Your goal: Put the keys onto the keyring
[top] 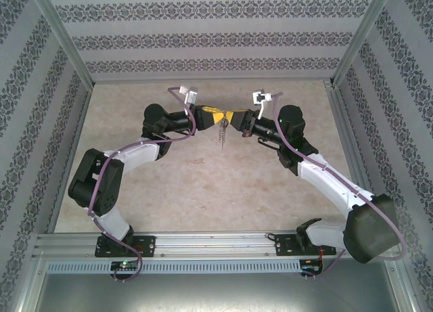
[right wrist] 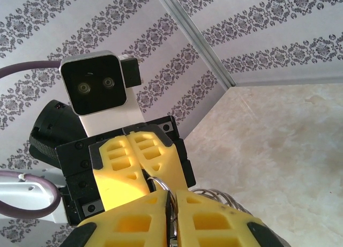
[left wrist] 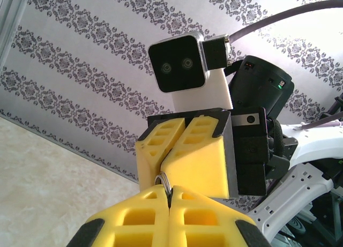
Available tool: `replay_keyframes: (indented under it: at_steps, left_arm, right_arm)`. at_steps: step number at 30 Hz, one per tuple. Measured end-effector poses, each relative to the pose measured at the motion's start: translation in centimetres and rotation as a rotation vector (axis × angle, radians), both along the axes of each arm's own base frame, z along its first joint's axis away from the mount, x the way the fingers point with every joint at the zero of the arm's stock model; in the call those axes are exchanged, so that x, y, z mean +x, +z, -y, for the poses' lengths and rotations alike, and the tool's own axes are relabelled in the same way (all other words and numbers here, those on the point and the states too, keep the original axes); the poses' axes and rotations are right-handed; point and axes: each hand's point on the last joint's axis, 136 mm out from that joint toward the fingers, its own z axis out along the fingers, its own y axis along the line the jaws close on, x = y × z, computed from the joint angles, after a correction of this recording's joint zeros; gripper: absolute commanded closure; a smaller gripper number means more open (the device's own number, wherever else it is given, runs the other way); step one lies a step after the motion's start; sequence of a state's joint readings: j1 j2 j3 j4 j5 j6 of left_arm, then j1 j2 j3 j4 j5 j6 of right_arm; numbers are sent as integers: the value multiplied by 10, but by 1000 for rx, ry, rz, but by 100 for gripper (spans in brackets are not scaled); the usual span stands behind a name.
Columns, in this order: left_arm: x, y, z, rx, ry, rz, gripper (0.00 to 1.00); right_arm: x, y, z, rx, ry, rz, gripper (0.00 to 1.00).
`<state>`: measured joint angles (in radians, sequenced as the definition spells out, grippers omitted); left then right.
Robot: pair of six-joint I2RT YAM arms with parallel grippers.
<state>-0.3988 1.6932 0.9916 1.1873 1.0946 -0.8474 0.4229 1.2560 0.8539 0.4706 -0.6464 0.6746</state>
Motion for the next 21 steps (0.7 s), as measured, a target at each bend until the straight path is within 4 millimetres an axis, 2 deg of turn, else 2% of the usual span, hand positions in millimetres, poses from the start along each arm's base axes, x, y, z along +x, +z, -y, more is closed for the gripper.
replay_keyframes:
  at_steps: [10, 12, 16, 21]
  left_arm:
    - [1, 0, -1, 0, 2, 0, 100]
    - [1, 0, -1, 0, 2, 0, 100]
    - [0, 0, -1, 0, 2, -1, 100]
    - [0, 0, -1, 0, 1, -1, 100]
  right_arm:
    - [4, -2, -3, 3, 4, 6, 86]
    - [3, -2, -3, 4, 6, 7, 83]
    - [2, -1, -3, 6, 14, 12, 83]
    - [1, 0, -4, 6, 21, 13, 88]
